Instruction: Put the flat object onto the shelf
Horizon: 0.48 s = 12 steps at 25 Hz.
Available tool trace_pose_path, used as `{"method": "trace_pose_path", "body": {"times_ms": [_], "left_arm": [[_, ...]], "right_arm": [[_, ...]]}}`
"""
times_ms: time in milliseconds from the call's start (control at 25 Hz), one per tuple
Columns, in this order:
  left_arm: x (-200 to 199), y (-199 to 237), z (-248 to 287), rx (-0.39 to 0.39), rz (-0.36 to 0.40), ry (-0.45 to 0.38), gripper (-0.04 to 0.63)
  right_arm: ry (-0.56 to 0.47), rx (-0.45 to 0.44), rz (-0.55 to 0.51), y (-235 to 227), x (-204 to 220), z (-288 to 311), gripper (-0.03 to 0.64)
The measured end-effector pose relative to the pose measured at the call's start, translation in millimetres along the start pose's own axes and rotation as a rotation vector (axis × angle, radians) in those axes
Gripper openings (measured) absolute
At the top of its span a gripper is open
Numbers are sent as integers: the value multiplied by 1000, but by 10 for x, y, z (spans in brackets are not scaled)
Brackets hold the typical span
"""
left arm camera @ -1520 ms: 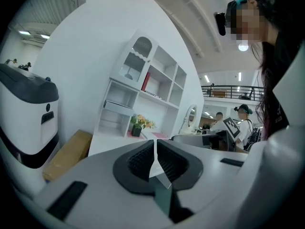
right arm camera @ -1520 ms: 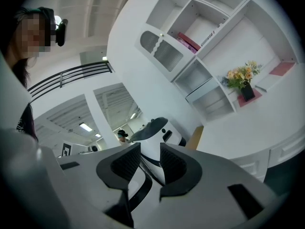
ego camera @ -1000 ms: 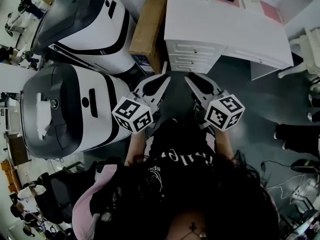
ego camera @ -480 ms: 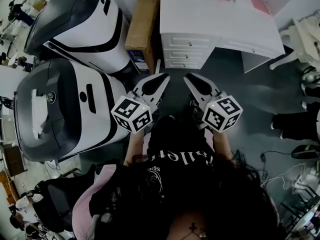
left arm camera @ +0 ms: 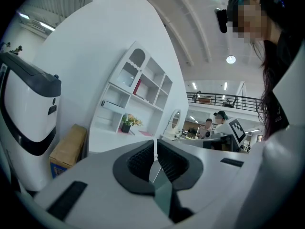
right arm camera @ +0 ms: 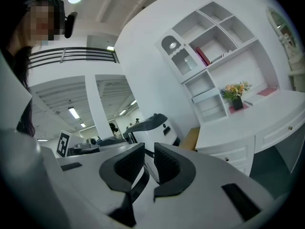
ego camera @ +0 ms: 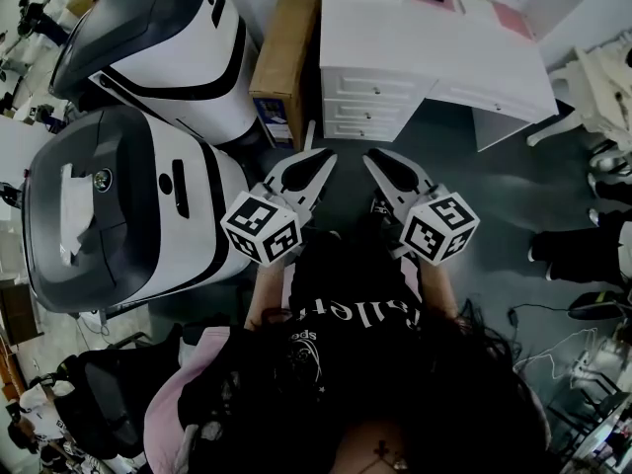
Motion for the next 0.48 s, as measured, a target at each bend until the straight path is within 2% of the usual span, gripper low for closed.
{"method": "trace_pose_path", "body": {"times_ms": [480], "left_arm": [[7,14,-66,-17,-9,-9,32]], "right_arm": [[13,-11,-13,0,-5,52,89]]}}
Point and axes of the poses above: the fingertips, and each gripper's own axes: z forward along the fingers, y to its left, x out of its underside, the point moved 9 cm from there along -z, backward along the fingers, and after that the axes turned 2 degrees about -y, right-handed, at the moved point
